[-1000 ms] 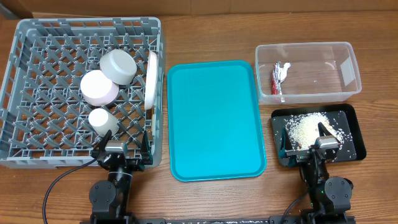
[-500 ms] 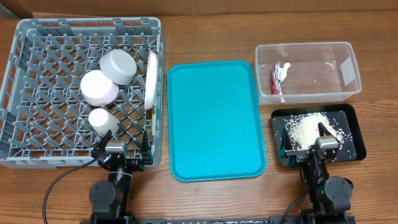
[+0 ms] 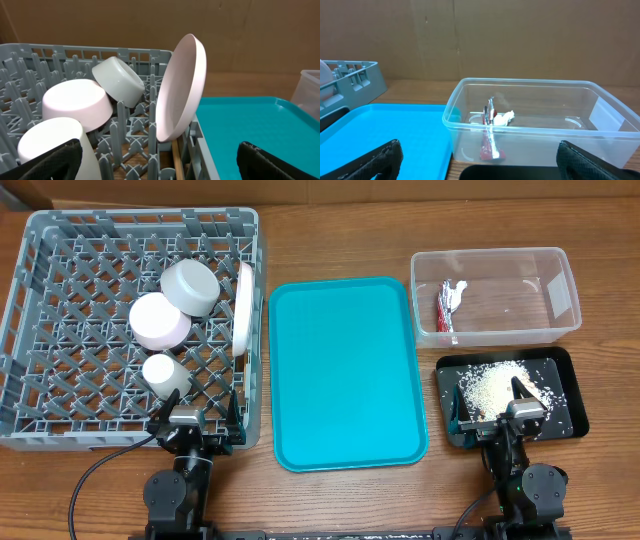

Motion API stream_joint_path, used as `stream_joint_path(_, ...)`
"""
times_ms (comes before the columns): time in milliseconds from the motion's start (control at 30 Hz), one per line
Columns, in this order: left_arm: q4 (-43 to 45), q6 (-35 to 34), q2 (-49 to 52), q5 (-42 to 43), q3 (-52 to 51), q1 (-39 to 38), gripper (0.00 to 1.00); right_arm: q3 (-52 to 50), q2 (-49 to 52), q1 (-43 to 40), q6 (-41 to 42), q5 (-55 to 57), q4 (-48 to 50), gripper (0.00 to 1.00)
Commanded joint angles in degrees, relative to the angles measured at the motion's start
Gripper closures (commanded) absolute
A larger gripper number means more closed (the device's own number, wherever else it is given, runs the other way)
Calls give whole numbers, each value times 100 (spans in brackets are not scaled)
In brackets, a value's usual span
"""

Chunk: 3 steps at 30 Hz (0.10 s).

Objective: Sort waste into correct bins and load items into the dishwasher

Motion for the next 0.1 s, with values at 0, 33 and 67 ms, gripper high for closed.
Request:
stream_joint_path(0,7,125,-52,103,-28,-33,0,-59,-31,-15,-22,15,35,0)
stream_joint_path(33,7,125,-55,103,-26,-33,0,-59,-31,-15,-22,15,35,0)
stream_joint_path(67,9,125,-52,103,-26,-33,0,-59,-31,-15,-22,15,35,0)
